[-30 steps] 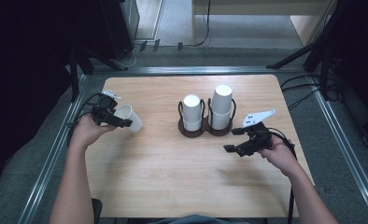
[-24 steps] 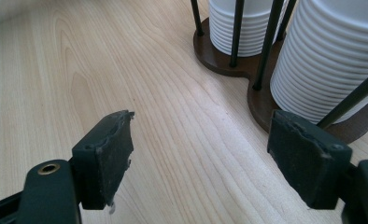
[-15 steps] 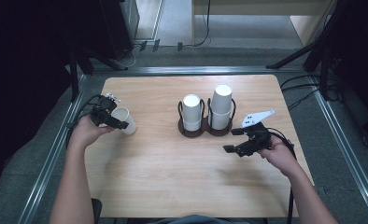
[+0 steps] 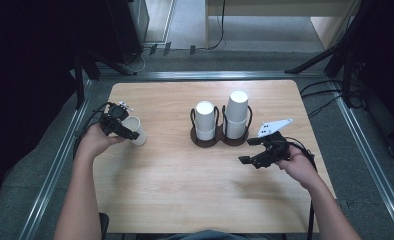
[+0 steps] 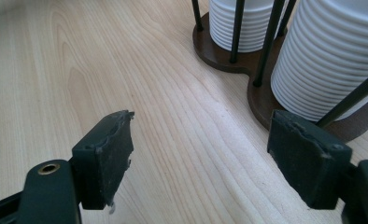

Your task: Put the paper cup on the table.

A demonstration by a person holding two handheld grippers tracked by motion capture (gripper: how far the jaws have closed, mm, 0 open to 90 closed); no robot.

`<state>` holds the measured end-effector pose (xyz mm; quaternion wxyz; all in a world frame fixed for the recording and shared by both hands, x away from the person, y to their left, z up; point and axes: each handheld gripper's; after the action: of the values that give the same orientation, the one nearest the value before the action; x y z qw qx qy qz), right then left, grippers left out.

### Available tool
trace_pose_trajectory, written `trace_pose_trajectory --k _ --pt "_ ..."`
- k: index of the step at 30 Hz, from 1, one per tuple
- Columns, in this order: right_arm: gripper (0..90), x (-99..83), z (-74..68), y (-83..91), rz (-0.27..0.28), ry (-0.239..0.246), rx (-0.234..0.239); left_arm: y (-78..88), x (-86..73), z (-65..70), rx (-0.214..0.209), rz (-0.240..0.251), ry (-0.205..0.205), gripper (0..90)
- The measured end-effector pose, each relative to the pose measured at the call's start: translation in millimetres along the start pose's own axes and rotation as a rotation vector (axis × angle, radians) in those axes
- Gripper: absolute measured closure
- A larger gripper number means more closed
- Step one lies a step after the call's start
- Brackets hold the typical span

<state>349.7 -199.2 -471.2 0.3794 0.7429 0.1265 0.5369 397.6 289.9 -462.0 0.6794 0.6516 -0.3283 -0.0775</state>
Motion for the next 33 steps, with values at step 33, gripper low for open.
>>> trace_pose_trajectory --k 33 --pt "22.3 0.3 -0.2 0.6 0.003 -0.002 0.005 4.3 2.7 1.0 -0.053 0.039 0.048 9.9"
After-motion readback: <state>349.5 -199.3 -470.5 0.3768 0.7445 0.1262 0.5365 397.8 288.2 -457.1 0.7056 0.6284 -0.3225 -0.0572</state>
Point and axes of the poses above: each handheld gripper's, and its own axes: y roughly backward along the jaws, x roughly out of its top, z roughly to its right, and after that the axes turned 2 degrees about -z, right-handed
